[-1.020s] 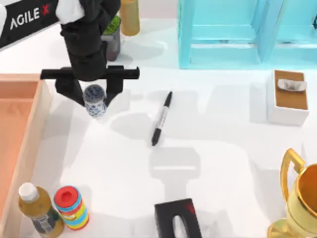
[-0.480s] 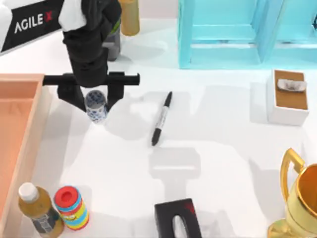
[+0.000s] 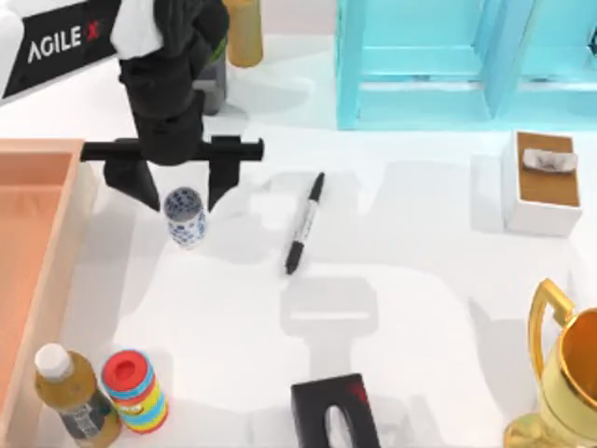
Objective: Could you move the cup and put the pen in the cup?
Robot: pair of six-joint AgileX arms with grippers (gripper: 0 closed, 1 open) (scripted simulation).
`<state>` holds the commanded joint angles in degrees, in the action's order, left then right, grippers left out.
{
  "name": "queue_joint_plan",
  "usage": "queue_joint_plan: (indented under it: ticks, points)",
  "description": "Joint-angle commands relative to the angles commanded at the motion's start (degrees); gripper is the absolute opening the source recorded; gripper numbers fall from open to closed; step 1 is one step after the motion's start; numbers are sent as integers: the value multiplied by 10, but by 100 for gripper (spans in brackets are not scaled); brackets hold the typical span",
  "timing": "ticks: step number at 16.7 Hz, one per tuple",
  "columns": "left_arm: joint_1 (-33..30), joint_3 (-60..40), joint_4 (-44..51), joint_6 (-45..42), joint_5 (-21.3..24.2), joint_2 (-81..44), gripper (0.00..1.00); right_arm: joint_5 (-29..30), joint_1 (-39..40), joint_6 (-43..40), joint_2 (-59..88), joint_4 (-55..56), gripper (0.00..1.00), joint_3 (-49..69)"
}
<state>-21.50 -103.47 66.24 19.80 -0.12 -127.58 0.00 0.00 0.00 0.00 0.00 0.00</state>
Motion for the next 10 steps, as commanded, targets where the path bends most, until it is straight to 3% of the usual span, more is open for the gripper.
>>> queue_joint_plan:
  ticks: [2, 3, 10]
  points:
    - [0, 0, 0, 0, 0, 0, 98, 0, 0, 0, 0, 0, 100, 0]
    - [0, 0, 0, 0, 0, 0, 100, 0, 0, 0, 0, 0, 100, 0]
    - [0, 0, 0, 0, 0, 0, 100, 0, 0, 0, 0, 0, 100, 0]
